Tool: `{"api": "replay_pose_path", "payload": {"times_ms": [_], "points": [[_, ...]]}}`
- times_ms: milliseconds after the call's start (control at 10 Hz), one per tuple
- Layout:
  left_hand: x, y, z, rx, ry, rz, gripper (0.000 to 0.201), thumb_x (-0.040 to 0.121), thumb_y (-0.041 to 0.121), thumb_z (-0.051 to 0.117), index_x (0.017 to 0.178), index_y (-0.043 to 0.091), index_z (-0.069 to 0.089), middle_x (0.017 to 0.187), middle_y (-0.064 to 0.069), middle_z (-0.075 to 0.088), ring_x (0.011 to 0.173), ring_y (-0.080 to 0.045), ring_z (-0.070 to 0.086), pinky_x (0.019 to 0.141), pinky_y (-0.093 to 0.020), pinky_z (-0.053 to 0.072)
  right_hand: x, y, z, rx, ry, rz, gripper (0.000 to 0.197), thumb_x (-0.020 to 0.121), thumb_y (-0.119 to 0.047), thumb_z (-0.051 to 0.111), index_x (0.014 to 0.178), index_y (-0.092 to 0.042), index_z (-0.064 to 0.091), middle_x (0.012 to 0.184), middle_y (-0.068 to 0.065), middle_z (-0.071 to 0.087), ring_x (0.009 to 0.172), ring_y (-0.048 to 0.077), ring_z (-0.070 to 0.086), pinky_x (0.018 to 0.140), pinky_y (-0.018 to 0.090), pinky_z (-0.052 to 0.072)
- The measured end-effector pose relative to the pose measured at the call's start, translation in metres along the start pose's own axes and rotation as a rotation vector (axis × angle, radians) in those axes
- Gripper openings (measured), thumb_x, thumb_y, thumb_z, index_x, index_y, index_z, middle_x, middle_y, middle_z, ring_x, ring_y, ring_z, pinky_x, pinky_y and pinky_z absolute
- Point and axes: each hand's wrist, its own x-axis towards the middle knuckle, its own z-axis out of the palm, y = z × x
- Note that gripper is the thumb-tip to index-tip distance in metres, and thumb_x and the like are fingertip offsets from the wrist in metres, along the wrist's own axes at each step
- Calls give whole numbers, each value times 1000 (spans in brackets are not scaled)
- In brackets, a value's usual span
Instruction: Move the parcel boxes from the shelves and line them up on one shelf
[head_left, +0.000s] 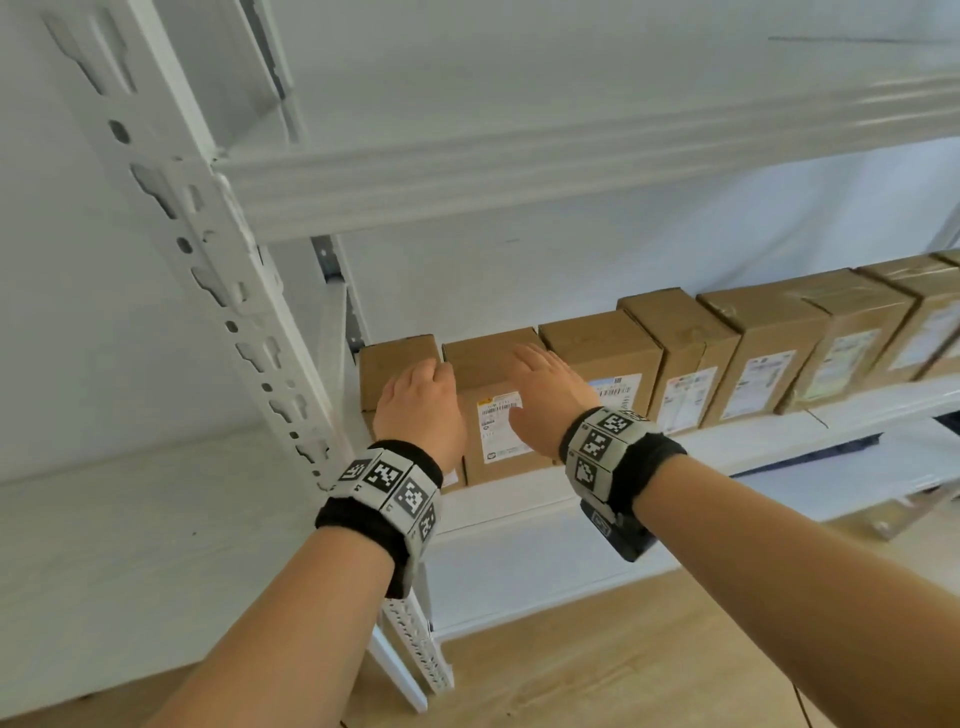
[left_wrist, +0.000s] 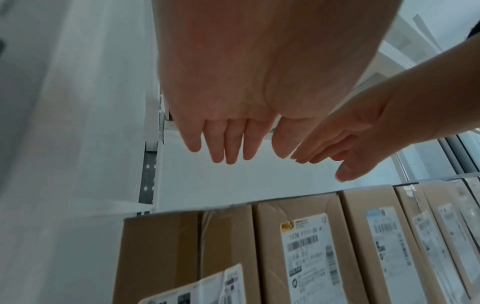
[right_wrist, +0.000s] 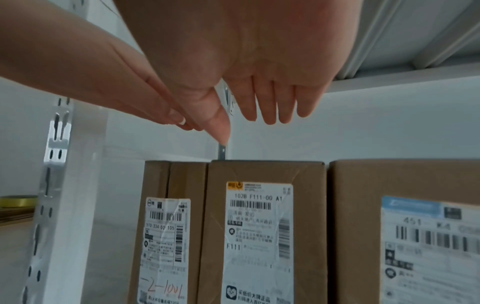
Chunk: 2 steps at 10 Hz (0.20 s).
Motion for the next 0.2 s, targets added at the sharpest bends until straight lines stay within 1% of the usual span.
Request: {"api": "replay_pose_path", "payload": {"times_ms": [100, 200], "points": [[-6, 12, -9, -11, 86, 53, 44, 96, 20, 41, 139, 14, 39, 142, -4, 44, 129, -23, 40, 110, -36, 31, -12, 4, -17, 20, 61, -22, 65, 89, -8, 47, 148, -14, 18, 156, 3, 14, 144, 16, 8, 116, 29, 4], [-14, 28, -24, -35, 121, 70, 39, 98, 23, 38, 134, 12, 46, 136, -4, 49, 124, -22, 46, 105, -35, 35, -27, 10, -38, 38, 102, -19, 62, 88, -4, 40, 147, -13, 21, 154, 4, 20, 144, 17, 12, 115, 28, 8]]}}
